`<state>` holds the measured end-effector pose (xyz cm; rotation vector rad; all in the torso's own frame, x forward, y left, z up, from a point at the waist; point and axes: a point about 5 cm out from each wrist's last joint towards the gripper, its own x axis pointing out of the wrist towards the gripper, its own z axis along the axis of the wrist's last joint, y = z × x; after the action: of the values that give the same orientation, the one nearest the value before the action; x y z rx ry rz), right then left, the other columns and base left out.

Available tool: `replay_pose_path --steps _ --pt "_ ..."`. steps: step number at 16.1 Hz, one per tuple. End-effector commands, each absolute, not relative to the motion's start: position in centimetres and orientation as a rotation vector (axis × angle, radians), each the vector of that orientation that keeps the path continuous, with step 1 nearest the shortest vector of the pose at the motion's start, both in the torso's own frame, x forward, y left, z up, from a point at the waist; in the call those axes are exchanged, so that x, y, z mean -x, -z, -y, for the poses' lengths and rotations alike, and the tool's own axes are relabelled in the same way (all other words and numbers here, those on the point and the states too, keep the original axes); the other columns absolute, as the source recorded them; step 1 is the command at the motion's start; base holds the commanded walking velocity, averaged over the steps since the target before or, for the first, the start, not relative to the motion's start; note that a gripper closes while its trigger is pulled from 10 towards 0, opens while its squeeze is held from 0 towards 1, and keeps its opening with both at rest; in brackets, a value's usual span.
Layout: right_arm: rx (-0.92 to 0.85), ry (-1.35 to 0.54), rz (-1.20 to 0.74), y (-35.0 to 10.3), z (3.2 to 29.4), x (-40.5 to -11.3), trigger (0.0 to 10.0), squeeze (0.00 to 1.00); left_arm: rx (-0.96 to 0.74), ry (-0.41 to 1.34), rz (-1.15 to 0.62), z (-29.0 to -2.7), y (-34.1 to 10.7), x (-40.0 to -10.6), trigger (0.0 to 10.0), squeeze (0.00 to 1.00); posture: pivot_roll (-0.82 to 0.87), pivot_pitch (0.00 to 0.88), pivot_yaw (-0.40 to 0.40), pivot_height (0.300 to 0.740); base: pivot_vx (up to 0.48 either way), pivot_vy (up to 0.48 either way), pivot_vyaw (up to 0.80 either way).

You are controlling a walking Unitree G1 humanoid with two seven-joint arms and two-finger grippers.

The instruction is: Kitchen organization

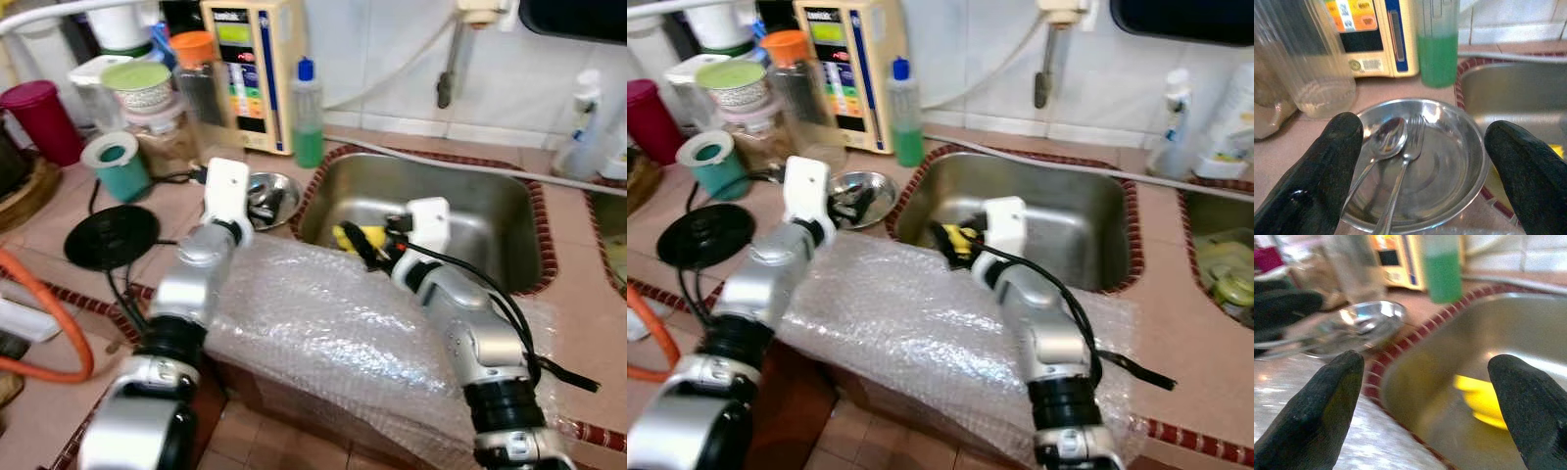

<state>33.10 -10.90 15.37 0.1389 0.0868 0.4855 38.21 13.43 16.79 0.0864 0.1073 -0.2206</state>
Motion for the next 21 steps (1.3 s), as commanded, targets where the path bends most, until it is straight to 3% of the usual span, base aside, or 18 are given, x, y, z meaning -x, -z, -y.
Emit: replay_pose_path --steps 1,12,13,15,21 --pt "-0.116 -0.565 -0.11 -15.4 10.0 -32.0 10.0 0.0 -0.112 0.208 -0.166 -14.6 -16.7 -38.7 10.0 0.0 0.01 0.0 0.115 0.74 0.0 0.0 0.0" --pt "0.052 -0.74 -0.155 -16.2 8.9 -29.1 10.0 0.0 0.03 0.269 -0.4 -14.8 -14.2 -38.8 10.0 0.0 -0.01 0.0 0.115 0.74 0.0 0.0 0.0" --pt "0.063 -0.737 -0.163 -16.2 8.9 -29.0 10.0 0.0 0.037 0.268 -0.414 -15.0 -14.1 -38.8 2.2 0.0 -0.02 0.0 0.118 0.74 0.0 0.0 0.0" --pt "0.074 -0.737 -0.17 -16.1 9.0 -28.9 10.0 0.0 0.038 0.262 -0.427 -15.3 -14.0 -38.9 3.2 0.0 -0.02 0.0 0.12 0.74 0.0 0.0 0.0" --pt "0.089 -0.719 -0.178 -15.9 9.2 -29.1 10.0 0.0 0.035 0.258 -0.426 -15.5 -14.1 -39.1 1.7 0.0 -0.02 0.0 0.122 0.74 0.0 0.0 0.0"
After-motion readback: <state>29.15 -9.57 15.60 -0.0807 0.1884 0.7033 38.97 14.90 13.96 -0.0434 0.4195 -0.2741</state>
